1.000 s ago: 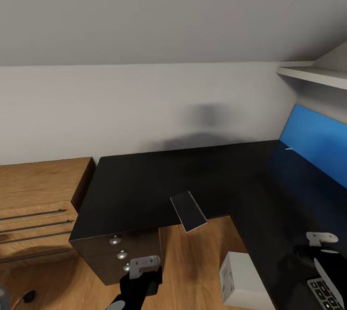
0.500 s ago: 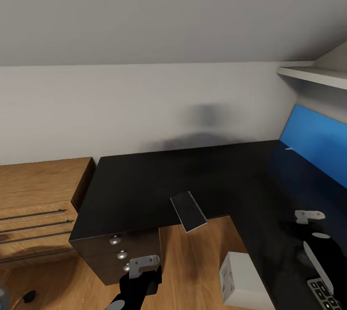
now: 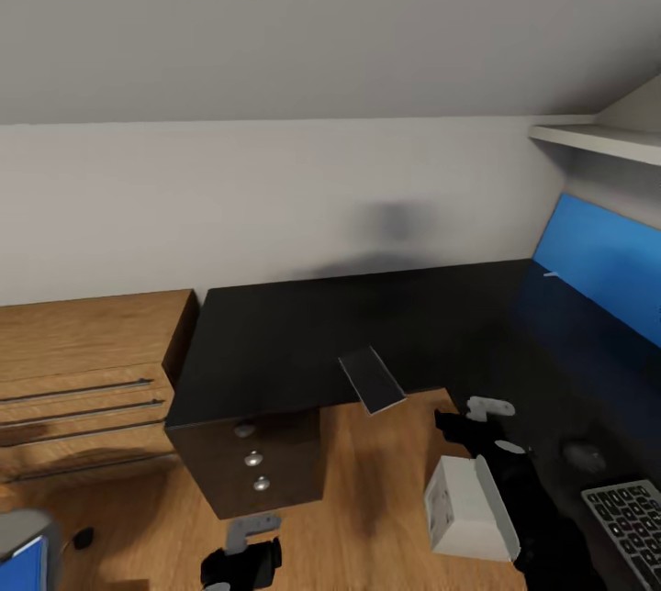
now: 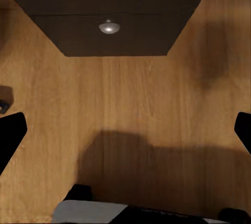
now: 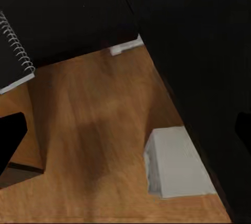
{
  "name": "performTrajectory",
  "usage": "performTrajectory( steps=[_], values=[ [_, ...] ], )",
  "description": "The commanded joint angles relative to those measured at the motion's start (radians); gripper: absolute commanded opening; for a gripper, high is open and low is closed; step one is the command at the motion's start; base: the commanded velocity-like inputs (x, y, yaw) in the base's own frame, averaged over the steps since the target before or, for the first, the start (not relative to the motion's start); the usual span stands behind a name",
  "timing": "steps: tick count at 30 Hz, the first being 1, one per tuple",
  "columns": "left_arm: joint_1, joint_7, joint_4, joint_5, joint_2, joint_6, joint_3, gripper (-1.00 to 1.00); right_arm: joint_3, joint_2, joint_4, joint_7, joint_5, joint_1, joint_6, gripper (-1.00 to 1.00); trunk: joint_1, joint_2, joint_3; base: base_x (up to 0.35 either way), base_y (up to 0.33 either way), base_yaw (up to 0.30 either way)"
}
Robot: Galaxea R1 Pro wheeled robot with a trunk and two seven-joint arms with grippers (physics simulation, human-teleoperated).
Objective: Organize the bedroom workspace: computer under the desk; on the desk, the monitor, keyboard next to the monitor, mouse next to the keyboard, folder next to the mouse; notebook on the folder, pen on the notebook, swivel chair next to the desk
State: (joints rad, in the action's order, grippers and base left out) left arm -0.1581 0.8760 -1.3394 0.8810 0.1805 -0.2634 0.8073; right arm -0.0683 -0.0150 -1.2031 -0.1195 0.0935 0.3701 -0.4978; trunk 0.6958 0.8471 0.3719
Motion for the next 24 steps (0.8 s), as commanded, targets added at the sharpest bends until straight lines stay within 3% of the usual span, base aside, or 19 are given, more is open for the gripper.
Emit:
performTrajectory(
  steps=[1,5,12,16,17,24],
  values=[
    [-0.001,0.006,0.012,0.002,0.001,-0.004,0.002,1.0,0.001,0.009,0.006,-0.018,0.005,-0.001,-0.003,1.0,0.0,0.001,0.001,-0.281,0.208,0.0],
    [-0.001,0.004,0.117,0.005,0.004,0.008,0.003,1.0,0.002,0.063,0.123,-0.072,-0.013,-0.022,0.053,1.0,0.0,0.001,0.001,-0.281,0.213,0.0],
    [-0.001,0.002,0.224,0.009,0.0,0.018,0.009,1.0,0.002,0.072,0.283,-0.08,-0.015,-0.055,0.196,1.0,0.0,0.001,0.001,-0.279,0.191,0.077],
    [-0.001,-0.002,0.27,0.01,-0.003,0.027,0.011,1.0,0.002,0.073,0.472,-0.08,-0.016,-0.062,0.41,1.0,0.0,0.001,0.001,-0.113,0.038,0.247],
    [-0.001,-0.013,0.303,0.007,-0.014,0.05,0.011,1.0,0.003,0.072,0.545,-0.08,-0.016,-0.063,0.496,1.0,0.0,0.001,0.001,-0.026,0.009,0.273],
    [-0.001,-0.056,0.452,0.0,-0.058,0.218,0.012,1.0,0.007,0.071,0.773,-0.08,-0.017,-0.063,0.773,1.0,0.0,0.001,0.001,-0.009,0.003,0.278]
  ],
)
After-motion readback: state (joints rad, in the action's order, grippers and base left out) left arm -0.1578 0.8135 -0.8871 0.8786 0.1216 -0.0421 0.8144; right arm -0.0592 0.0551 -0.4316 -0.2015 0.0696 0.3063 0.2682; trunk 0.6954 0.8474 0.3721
